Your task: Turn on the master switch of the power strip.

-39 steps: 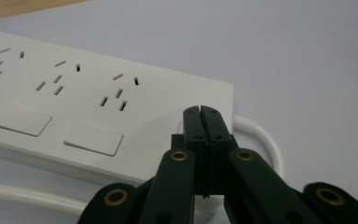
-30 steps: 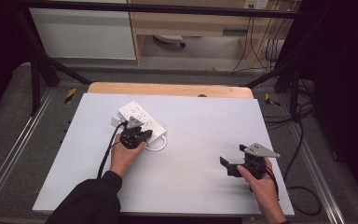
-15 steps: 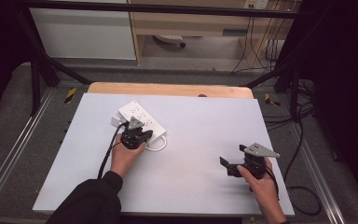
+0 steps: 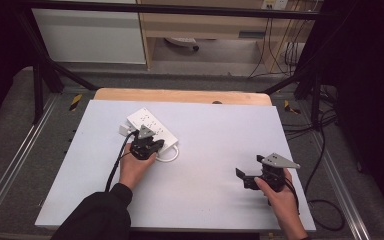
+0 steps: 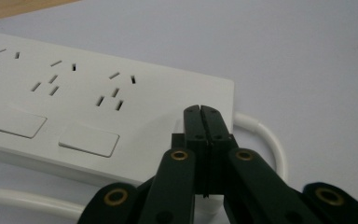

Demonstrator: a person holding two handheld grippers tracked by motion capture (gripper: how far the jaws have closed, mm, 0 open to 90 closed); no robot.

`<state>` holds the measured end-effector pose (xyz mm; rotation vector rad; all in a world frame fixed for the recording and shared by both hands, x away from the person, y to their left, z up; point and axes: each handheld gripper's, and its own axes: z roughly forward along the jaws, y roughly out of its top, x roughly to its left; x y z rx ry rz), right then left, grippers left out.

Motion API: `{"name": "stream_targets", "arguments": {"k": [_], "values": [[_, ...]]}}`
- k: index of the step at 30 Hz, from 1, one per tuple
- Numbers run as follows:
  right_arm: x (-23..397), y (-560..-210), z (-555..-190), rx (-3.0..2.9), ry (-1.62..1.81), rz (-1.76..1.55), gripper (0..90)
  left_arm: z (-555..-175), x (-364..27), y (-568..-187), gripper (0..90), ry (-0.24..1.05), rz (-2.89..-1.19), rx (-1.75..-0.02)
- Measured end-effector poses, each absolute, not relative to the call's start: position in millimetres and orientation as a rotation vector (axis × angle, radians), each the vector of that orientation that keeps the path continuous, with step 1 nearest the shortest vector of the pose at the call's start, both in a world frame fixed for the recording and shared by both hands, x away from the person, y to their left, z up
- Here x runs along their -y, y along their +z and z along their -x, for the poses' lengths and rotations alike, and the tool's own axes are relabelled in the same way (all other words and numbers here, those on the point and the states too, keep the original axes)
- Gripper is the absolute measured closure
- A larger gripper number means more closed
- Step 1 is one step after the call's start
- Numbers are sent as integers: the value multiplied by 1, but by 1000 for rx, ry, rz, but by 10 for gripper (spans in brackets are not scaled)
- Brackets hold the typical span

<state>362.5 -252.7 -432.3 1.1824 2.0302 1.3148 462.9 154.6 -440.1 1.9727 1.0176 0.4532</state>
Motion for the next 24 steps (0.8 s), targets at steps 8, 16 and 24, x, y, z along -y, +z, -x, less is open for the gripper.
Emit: {"name": "stream_targets", "arguments": {"k": [8,16,24], "values": [[253,-432,-362,-2031,1314,-1180,32,-463,-154,-441,900,459,-1974,-1016],[254,-432,-363,-2031,1313,-1181,32,-462,-154,-441,900,463,-1976,-1014],[254,-432,-362,-2032,1313,-1182,32,-462,-154,-441,900,463,-1973,-1017]]}}
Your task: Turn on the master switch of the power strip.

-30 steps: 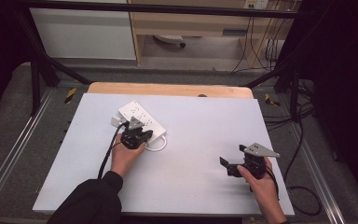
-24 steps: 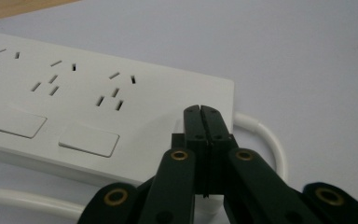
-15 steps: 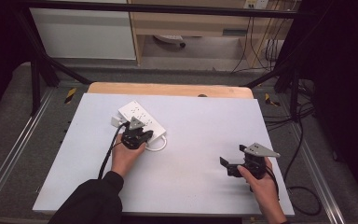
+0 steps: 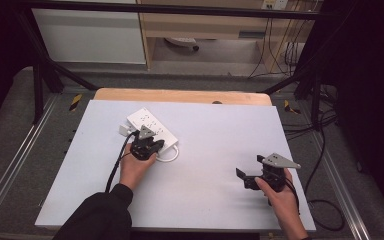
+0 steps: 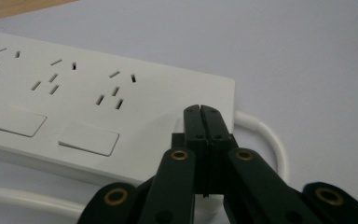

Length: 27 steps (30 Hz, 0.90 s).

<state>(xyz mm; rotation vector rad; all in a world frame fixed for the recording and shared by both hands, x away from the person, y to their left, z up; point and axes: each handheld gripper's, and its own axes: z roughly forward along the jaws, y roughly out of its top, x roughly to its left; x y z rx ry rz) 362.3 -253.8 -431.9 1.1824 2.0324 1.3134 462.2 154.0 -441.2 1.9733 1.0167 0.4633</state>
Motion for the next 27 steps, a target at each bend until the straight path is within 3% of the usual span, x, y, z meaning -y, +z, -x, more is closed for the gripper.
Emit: {"name": "stream_targets", "arguments": {"k": [27], "values": [[253,-432,-362,-2039,1310,-1183,32,-463,-155,-443,900,445,-1958,-1030]]}}
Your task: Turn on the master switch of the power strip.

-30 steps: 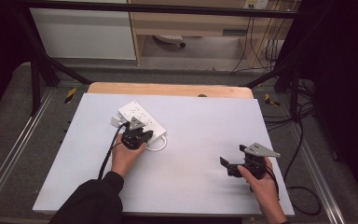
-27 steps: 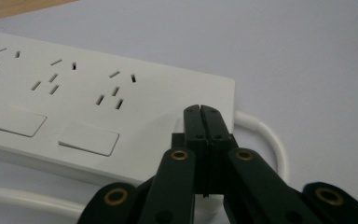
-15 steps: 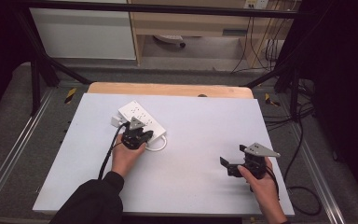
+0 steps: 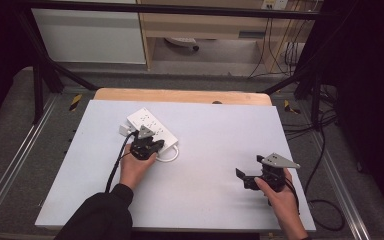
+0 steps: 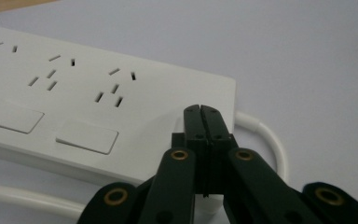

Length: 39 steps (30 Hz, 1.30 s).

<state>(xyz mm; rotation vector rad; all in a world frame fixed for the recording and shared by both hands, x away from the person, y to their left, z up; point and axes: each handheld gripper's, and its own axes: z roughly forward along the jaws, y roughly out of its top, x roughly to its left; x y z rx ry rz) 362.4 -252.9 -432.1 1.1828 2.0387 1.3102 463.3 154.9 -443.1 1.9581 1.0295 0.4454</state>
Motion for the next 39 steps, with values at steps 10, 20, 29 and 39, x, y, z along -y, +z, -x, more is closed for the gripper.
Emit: {"name": "stream_targets", "arguments": {"k": [10,20,29,39], "values": [[253,-432,-363,-2039,1308,-1180,32,-462,-154,-443,900,456,-1958,-1028],[253,-432,-363,-2042,1306,-1180,32,-463,-155,-443,900,449,-1959,-1028],[253,-433,-363,-2036,1311,-1188,32,-463,-155,-443,900,446,-1960,-1028],[253,-432,-363,-2033,1315,-1189,33,-464,-156,-443,900,438,-1959,-1025]]}}
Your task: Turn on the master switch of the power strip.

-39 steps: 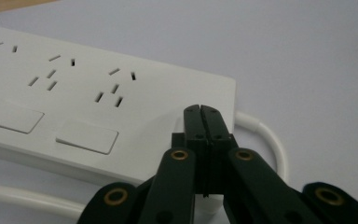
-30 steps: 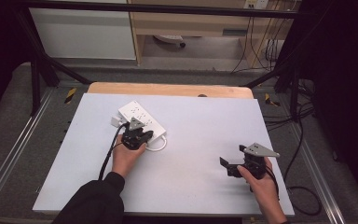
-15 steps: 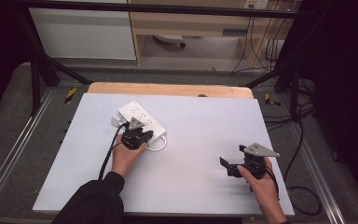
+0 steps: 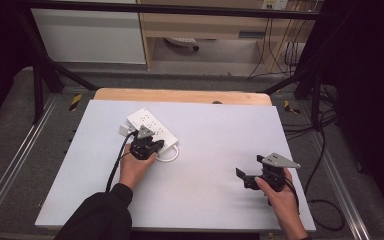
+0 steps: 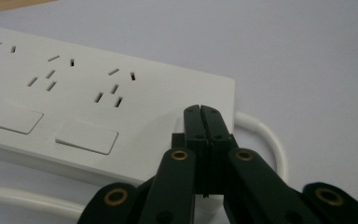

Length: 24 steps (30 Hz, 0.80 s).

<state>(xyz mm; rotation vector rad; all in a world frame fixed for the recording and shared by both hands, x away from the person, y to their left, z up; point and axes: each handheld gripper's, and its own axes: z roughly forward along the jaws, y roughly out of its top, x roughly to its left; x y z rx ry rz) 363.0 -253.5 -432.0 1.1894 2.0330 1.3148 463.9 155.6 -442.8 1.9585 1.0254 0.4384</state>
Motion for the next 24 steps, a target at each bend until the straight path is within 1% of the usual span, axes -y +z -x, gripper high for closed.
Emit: {"name": "stream_targets", "arguments": {"k": [24], "values": [[253,-432,-363,-2030,1318,-1189,32,-463,-154,-444,900,403,-1932,-1024]]}}
